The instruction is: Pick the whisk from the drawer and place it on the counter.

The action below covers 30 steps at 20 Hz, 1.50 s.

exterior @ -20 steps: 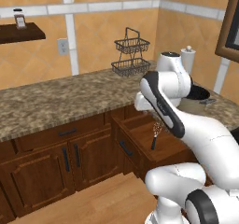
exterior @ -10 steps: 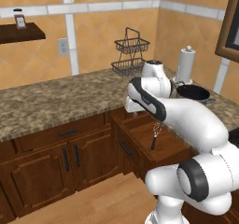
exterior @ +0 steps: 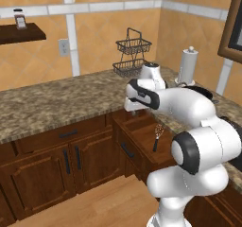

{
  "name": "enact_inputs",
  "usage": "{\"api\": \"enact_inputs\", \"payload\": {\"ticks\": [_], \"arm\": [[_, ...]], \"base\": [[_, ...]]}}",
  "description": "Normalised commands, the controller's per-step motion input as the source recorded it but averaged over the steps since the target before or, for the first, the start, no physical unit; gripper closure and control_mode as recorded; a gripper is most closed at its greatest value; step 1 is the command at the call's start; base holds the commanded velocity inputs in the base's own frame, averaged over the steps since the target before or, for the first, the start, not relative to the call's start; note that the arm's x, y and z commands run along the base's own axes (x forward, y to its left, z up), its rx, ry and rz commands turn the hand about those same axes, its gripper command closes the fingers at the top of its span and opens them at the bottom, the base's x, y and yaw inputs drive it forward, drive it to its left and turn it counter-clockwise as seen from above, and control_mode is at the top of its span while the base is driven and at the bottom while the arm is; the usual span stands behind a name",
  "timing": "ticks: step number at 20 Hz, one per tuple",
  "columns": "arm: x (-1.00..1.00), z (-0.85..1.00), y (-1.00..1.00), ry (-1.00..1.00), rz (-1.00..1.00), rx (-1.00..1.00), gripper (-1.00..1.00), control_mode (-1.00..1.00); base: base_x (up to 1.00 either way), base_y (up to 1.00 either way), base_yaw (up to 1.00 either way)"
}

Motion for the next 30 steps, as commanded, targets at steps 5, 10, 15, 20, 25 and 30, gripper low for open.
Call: {"api": "enact_inputs", "payload": {"ticks": [5,10,15,20,25,30], "arm": [[0.36,-0.67,0.0,-0.05,0.02,0.0,-1.0,-1.0],[0.01,-0.84,0.06,0.03,0.01,0.01,-1.0,-1.0],[0.0,-0.79,0.22,0.06,0.01,0.0,-1.0,-1.0],[0.24,-0.52,0.07,-0.01,0.0,0.0,-1.0,-1.0],[0.39,-0.4,0.0,0.0,0.0,0.0,-1.0,-1.0],[0.22,-0.7,0.06,0.03,0.0,0.0,-1.0,-1.0]], "base": [[0.0,0.0,0.0],[0.0,0.0,0.0],[0.0,0.0,0.0],[0.0,0.0,0.0],[0.0,0.0,0.0],[0.0,0.0,0.0]]}}
